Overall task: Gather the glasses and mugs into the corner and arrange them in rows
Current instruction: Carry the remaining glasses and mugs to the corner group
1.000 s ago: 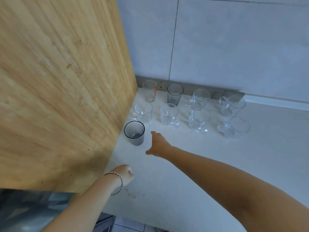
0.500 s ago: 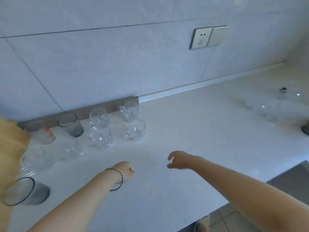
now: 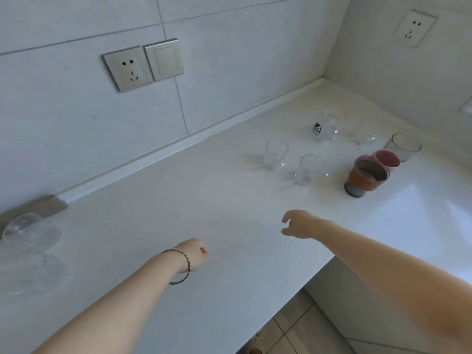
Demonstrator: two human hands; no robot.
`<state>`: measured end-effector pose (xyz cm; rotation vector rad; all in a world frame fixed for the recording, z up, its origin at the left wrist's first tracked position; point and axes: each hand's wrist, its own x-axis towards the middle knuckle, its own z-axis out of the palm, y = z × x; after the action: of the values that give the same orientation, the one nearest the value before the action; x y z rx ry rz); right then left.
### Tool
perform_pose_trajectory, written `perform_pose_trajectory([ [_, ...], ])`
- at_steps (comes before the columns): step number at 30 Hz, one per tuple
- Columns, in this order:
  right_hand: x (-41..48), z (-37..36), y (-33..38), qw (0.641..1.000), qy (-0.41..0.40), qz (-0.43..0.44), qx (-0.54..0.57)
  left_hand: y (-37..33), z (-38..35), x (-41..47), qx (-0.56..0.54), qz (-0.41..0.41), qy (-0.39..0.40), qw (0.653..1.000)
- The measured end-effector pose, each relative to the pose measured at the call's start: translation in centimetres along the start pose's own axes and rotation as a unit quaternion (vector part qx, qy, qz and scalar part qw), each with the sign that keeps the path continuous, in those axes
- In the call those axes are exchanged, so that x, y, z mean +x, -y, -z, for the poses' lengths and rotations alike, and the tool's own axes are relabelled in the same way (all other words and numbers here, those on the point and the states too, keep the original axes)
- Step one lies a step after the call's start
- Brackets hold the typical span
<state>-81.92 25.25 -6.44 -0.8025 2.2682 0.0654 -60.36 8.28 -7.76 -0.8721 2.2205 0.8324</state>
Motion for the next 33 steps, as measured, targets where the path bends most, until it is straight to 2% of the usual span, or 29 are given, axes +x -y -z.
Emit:
perform_pose_trajectory([
  [4,3.5,5.0,-4.5,0.994,-0.102,-0.020,0.035,-4.7,0.9,3.3,-0.011,0.000,-0.006,1.000],
  [8,7.1,9.0,-6.4,0.978,-0.197,-0.048,0.042,-6.1,1.2,5.8,0.001,0.001,0.000,1.000],
  [13,11.2,10.0,-7.2,0.980,-0.159,-0.088,0.085,-5.4,1.6,7.2,-0.001,0.036,-0.002,0.999],
  [21,12.1,9.8,-6.5,0.964,-0.209,-0.107,0.124,-2.6,3.1,6.6,-0.021,0.075,-0.016,0.997],
  [27,9.4,7.0,-1.5,0.983,-0.170,-0.014,0.069,0.8,2.9,4.2,-0.032,0.094,-0.030,0.995],
  [33,4.6,1.6,9.3,0.986,-0.098,0.136,0.006,7.6,1.6,-0.8,-0.065,0.123,-0.042,0.989],
])
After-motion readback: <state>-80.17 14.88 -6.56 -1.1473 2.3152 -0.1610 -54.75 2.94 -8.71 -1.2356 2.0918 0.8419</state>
